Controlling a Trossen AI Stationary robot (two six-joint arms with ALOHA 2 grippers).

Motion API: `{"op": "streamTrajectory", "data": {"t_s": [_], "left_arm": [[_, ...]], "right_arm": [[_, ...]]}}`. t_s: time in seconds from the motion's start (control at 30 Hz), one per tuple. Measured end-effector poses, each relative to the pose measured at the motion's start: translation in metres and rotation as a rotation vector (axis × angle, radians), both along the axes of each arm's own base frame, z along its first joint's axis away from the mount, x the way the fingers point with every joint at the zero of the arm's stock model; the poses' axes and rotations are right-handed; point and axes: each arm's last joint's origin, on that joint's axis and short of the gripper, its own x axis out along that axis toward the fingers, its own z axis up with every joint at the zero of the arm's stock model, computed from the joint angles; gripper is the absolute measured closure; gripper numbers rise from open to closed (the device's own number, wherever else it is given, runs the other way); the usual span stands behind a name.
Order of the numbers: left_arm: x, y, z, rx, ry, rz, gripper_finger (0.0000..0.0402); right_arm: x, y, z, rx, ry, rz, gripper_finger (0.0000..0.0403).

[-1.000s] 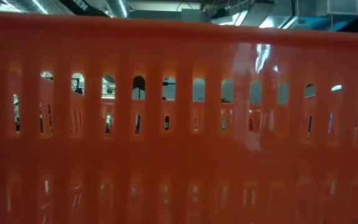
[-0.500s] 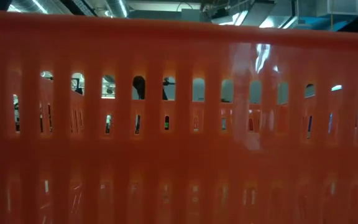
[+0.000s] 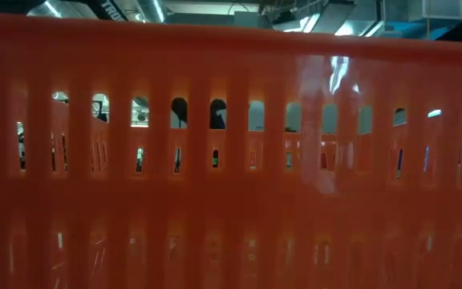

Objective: Stack baskets on shelf by color
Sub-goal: Stack the right orange basket on top of the orange basket on the shelf

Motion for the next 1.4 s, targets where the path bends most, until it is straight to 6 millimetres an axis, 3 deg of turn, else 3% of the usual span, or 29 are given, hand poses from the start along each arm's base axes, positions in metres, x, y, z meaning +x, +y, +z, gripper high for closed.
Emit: {"op": "streamTrajectory", "data": {"t_s": [0.3,0.57,0.73,0.9,1.07,1.23,1.4], "left_arm": [[0.015,-0.006,-0.004,0.044,-0.069,-0.033,0.0335],[0.016,-0.005,-0.001,0.061,-0.091,-0.036,0.0335],[0.011,-0.008,0.003,-0.016,-0.065,-0.014,0.0335],[-0.002,-0.018,0.034,-0.019,-0.056,-0.025,0.0335],[-0.023,-0.04,0.085,0.03,-0.079,0.006,0.0335],[-0.049,-0.091,0.136,0.094,-0.068,0.046,0.0335],[-0.075,-0.15,0.167,0.052,-0.045,0.1,0.0335]], "right_arm": [[0.0,0.0,0.0,0.0,0.002,0.001,0.0402],[0.0,0.0,-0.002,0.003,0.018,0.001,0.0402],[-0.005,0.002,-0.002,0.002,0.026,0.002,0.0402],[-0.019,0.007,-0.004,0.013,0.051,0.033,0.0402],[-0.021,0.016,-0.007,-0.001,0.101,0.111,0.0402],[-0.011,0.025,-0.019,0.057,0.21,0.18,0.0402],[0.011,0.035,-0.038,0.141,0.374,0.244,0.0402]]}}
